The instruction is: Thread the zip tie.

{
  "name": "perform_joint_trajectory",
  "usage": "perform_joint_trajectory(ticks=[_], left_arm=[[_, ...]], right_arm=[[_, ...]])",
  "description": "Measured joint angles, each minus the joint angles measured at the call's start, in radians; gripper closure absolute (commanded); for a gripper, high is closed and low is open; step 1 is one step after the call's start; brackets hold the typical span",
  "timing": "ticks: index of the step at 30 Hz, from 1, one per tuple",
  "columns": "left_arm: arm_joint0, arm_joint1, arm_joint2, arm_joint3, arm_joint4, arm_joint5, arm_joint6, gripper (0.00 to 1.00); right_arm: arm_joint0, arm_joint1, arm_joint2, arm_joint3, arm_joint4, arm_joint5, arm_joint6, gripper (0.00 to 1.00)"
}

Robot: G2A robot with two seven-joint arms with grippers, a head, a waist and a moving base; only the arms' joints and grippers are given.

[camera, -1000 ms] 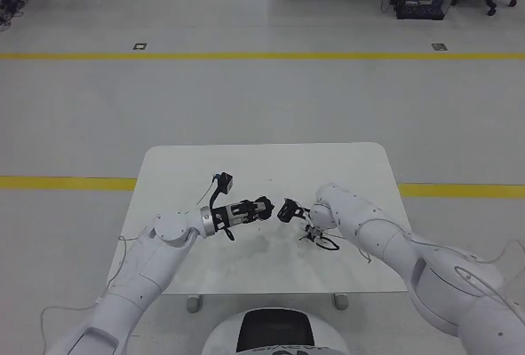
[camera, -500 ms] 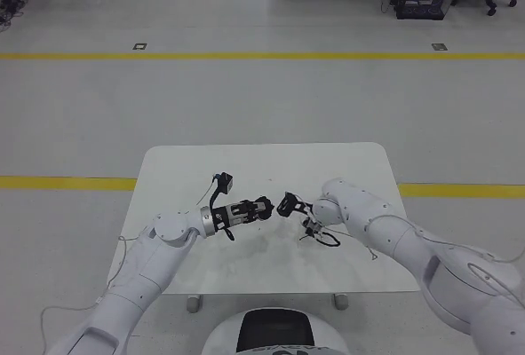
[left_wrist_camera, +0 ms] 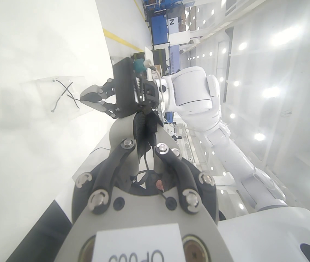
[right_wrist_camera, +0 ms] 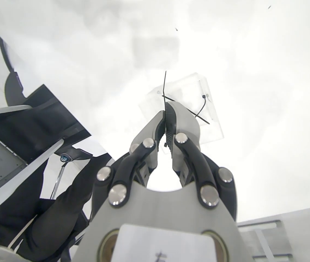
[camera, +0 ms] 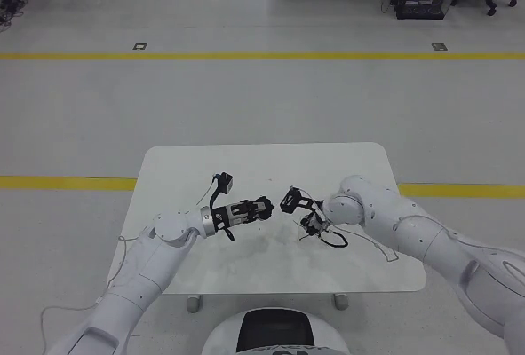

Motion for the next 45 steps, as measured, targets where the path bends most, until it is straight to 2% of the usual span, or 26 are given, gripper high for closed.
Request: perform_joint_trajectory(ticks=[4, 7, 18, 21, 24, 30, 34, 37, 39, 43, 45], left_arm=[[0.0, 0.0, 0.0, 0.0, 0.0, 0.0, 0.0, 1.0], [0.0, 0.0, 0.0, 0.0, 0.0, 0.0, 0.0, 1.0], [0.0, 0.0, 0.0, 0.0, 0.0, 0.0, 0.0, 1.0], [0.0, 0.0, 0.0, 0.0, 0.0, 0.0, 0.0, 1.0], [0.0, 0.0, 0.0, 0.0, 0.0, 0.0, 0.0, 1.0], [0.0, 0.0, 0.0, 0.0, 0.0, 0.0, 0.0, 1.0], [0.0, 0.0, 0.0, 0.0, 0.0, 0.0, 0.0, 1.0], [0.0, 0.0, 0.0, 0.0, 0.0, 0.0, 0.0, 1.0], [0.0, 0.0, 0.0, 0.0, 0.0, 0.0, 0.0, 1.0], [0.0, 0.0, 0.0, 0.0, 0.0, 0.0, 0.0, 1.0], [0.0, 0.0, 0.0, 0.0, 0.0, 0.0, 0.0, 1.0]], right_arm=[[0.002, 0.072, 0.0, -0.081, 0.074, 0.0, -0.024, 1.0], [0.006, 0.113, 0.0, -0.124, 0.134, 0.0, -0.029, 1.0], [0.006, 0.115, 0.0, -0.125, 0.136, 0.0, -0.03, 1.0], [-0.004, 0.12, 0.014, -0.134, 0.167, 0.0, -0.025, 1.0], [0.009, 0.139, 0.031, -0.158, 0.24, 0.0, 0.039, 1.0], [0.029, 0.202, 0.063, -0.217, 0.395, 0.0, 0.182, 1.0], [0.032, 0.234, 0.097, -0.25, 0.522, 0.0, 0.34, 1.0], [0.027, 0.242, 0.137, -0.243, 0.614, 0.0, 0.467, 1.0], [0.02, 0.241, 0.153, -0.229, 0.66, 0.0, 0.516, 1.0], [0.038, 0.232, 0.111, -0.206, 0.729, 0.0, 0.505, 1.0], [0.04, 0.232, 0.109, -0.205, 0.729, 0.0, 0.505, 1.0]])
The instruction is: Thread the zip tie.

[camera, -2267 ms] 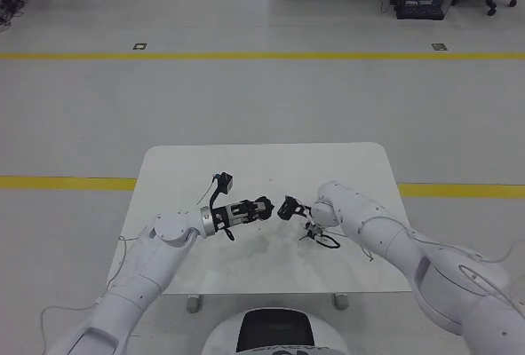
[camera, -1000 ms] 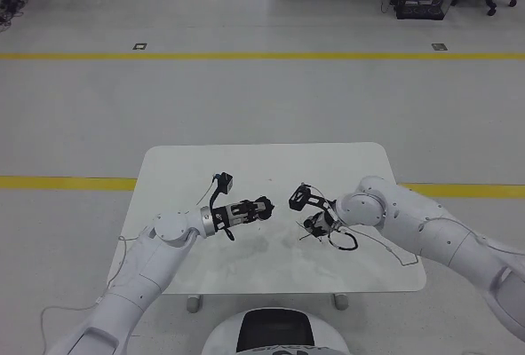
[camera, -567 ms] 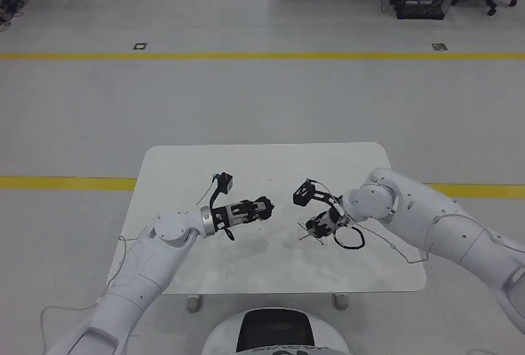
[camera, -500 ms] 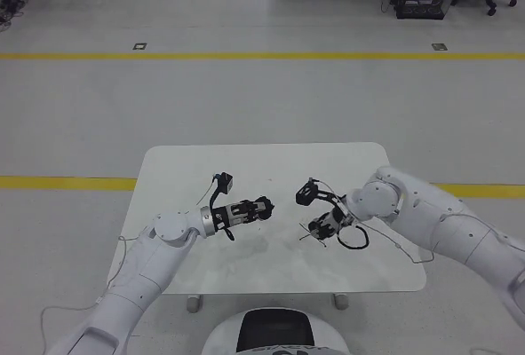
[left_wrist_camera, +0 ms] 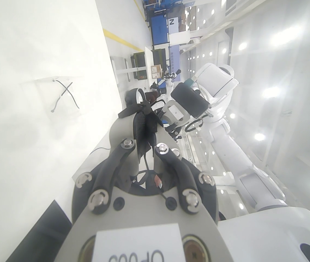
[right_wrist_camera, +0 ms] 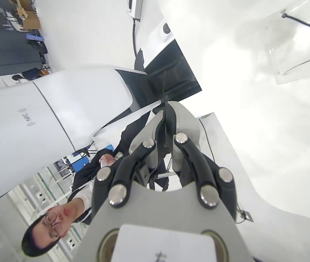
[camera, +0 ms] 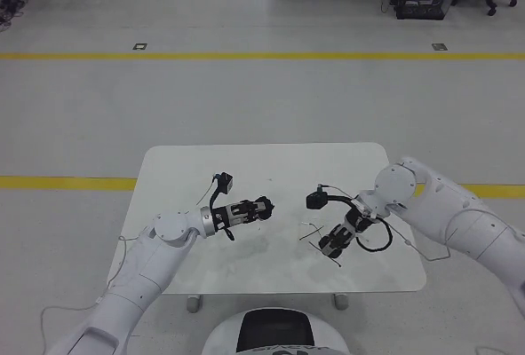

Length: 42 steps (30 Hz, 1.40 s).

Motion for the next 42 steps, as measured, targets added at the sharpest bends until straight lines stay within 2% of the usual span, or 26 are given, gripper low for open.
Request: perform_joint_trajectory(ticks=[9, 11, 15, 19, 22, 26, 32, 36, 42], left_arm=[[0.0, 0.0, 0.0, 0.0, 0.0, 0.0, 0.0, 1.0], [0.001, 0.002, 0.006, -0.014, 0.029, 0.0, 0.017, 1.0], [0.017, 0.017, 0.019, -0.086, 0.216, 0.0, 0.05, 1.0], [0.062, 0.037, 0.018, -0.17, 0.399, 0.0, 0.095, 1.0], [0.09, 0.049, 0.019, -0.21, 0.471, 0.0, 0.12, 1.0], [0.11, 0.065, 0.031, -0.262, 0.518, 0.0, 0.111, 1.0], [0.124, 0.084, 0.059, -0.31, 0.562, 0.0, 0.141, 1.0], [0.124, 0.093, 0.081, -0.324, 0.557, 0.0, 0.152, 1.0], [0.119, 0.095, 0.089, -0.316, 0.559, 0.0, 0.174, 1.0]], right_arm=[[-0.001, 0.0, 0.001, -0.001, -0.003, 0.0, 0.001, 1.0], [-0.006, 0.0, 0.0, -0.004, -0.006, 0.001, -0.003, 1.0], [-0.007, 0.001, -0.017, -0.015, 0.001, 0.0, 0.001, 1.0], [0.048, 0.012, -0.106, -0.032, 0.043, 0.0, 0.001, 1.0], [0.043, 0.018, -0.111, -0.049, 0.044, 0.0, 0.001, 1.0], [0.028, 0.021, -0.109, -0.059, 0.048, 0.0, 0.0, 1.0], [0.017, 0.014, -0.109, -0.035, 0.08, 0.0, 0.0, 1.0], [0.017, 0.002, -0.109, -0.014, 0.094, 0.0, 0.0, 1.0], [0.018, -0.001, -0.109, -0.006, 0.103, 0.0, 0.0, 1.0]])
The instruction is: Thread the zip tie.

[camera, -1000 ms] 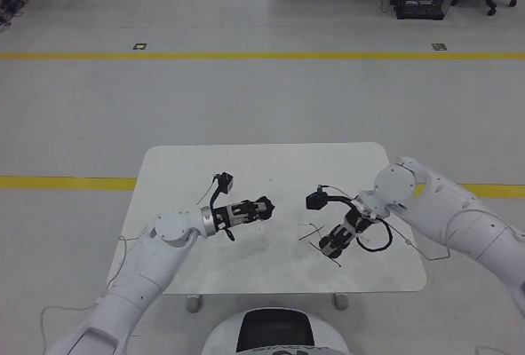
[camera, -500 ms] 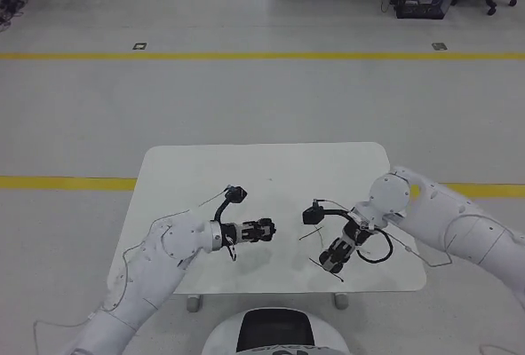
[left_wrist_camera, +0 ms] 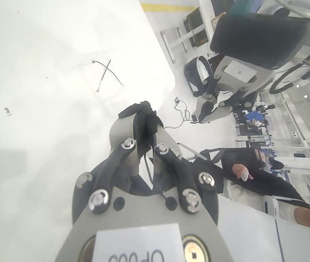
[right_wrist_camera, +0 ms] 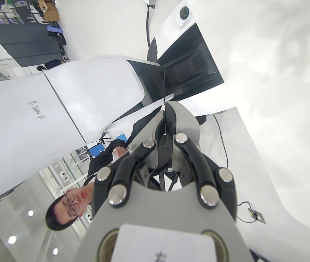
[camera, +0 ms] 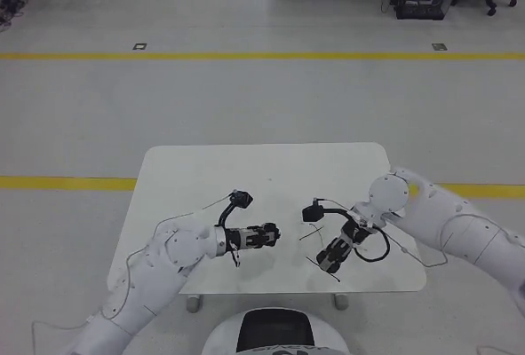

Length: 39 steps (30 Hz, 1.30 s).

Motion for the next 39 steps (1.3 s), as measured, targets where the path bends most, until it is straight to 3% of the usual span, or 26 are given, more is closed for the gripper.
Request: perform_joint_trajectory(ticks=[7, 12, 19, 34, 39], left_arm=[[0.003, -0.001, 0.009, -0.005, 0.013, 0.012, 0.015, 1.0], [0.001, -0.012, 0.062, -0.014, 0.047, 0.062, 0.084, 1.0], [-0.006, -0.02, 0.092, -0.014, 0.063, 0.102, 0.167, 1.0], [0.001, -0.015, 0.089, -0.015, 0.055, 0.105, 0.191, 1.0], [0.004, -0.011, 0.089, -0.021, 0.063, 0.099, 0.197, 1.0]], right_arm=[[-0.006, 0.0, 0.004, -0.001, -0.002, 0.007, -0.012, 1.0], [-0.027, 0.001, 0.038, -0.016, -0.002, 0.073, -0.121, 1.0], [-0.051, -0.009, 0.063, -0.028, -0.011, 0.154, -0.139, 1.0], [-0.069, -0.02, 0.086, -0.011, -0.004, 0.172, -0.118, 1.0], [-0.089, -0.023, 0.101, -0.004, -0.021, 0.214, -0.149, 1.0]])
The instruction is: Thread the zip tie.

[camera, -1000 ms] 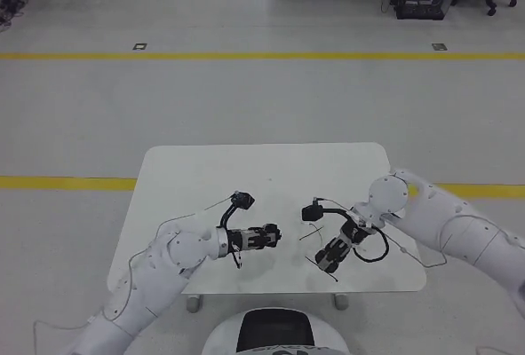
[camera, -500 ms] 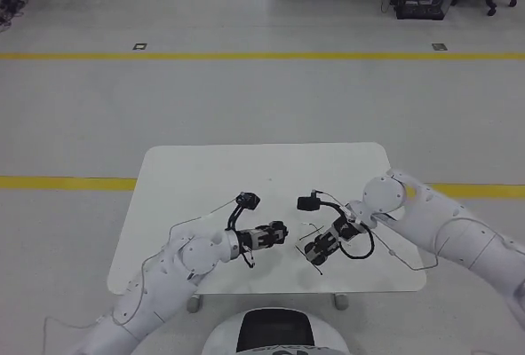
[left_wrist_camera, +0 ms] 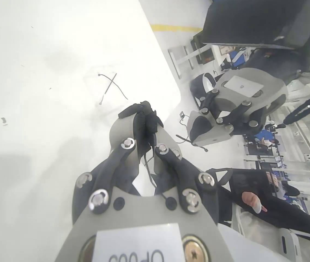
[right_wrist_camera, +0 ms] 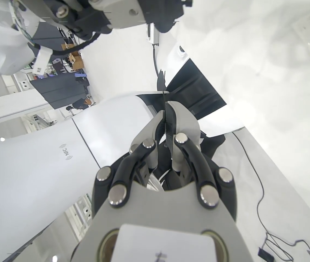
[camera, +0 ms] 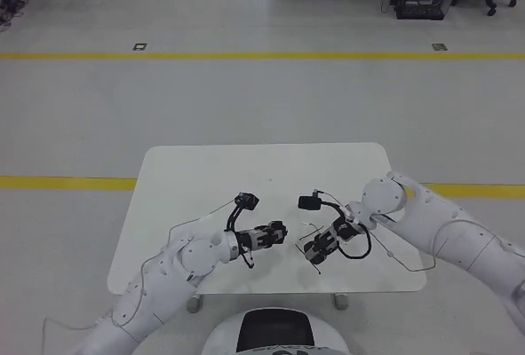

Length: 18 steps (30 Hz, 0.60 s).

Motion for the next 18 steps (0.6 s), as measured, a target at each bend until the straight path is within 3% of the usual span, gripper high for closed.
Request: perform_joint_trajectory(ticks=[10, 18], left_arm=[[0.002, 0.019, -0.001, -0.021, 0.057, -0.099, -0.051, 1.0], [0.007, 0.031, 0.013, -0.05, 0.096, -0.099, -0.04, 1.0]], right_arm=[[-0.016, -0.014, 0.026, 0.007, -0.024, 0.028, 0.039, 1.0], [-0.026, -0.03, 0.04, 0.019, -0.042, 0.031, 0.057, 1.0]])
